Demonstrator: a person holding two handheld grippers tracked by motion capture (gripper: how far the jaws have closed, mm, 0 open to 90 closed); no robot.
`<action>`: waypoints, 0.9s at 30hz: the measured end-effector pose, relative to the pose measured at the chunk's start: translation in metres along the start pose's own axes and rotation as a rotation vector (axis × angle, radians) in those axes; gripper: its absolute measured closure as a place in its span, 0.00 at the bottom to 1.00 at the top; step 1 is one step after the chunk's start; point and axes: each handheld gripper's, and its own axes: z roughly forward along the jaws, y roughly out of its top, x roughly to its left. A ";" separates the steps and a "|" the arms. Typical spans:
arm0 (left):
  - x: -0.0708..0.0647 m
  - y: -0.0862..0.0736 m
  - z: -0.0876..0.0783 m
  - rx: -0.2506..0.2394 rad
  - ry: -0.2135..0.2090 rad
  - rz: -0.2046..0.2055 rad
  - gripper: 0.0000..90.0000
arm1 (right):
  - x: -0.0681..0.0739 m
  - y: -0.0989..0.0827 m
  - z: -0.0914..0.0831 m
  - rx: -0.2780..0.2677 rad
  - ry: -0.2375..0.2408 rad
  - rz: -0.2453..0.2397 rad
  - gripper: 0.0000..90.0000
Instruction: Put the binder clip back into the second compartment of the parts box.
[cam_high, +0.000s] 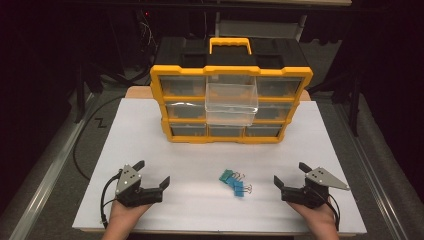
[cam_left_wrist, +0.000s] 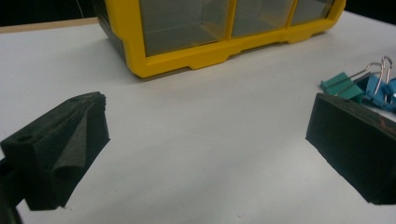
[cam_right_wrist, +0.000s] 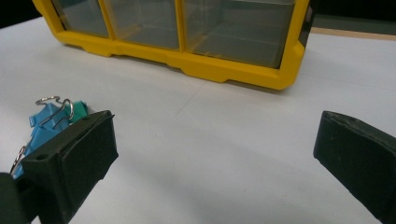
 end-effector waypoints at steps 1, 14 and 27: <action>0.000 0.000 0.000 -0.005 0.001 -0.003 0.01 | -0.001 0.000 0.000 -0.013 -0.009 -0.003 0.01; 0.001 -0.001 0.005 -0.001 -0.020 -0.006 0.00 | 0.003 0.000 0.005 0.001 -0.008 -0.017 0.01; 0.001 -0.001 0.005 0.000 -0.041 -0.017 0.00 | 0.009 0.005 0.015 0.045 -0.012 -0.040 0.01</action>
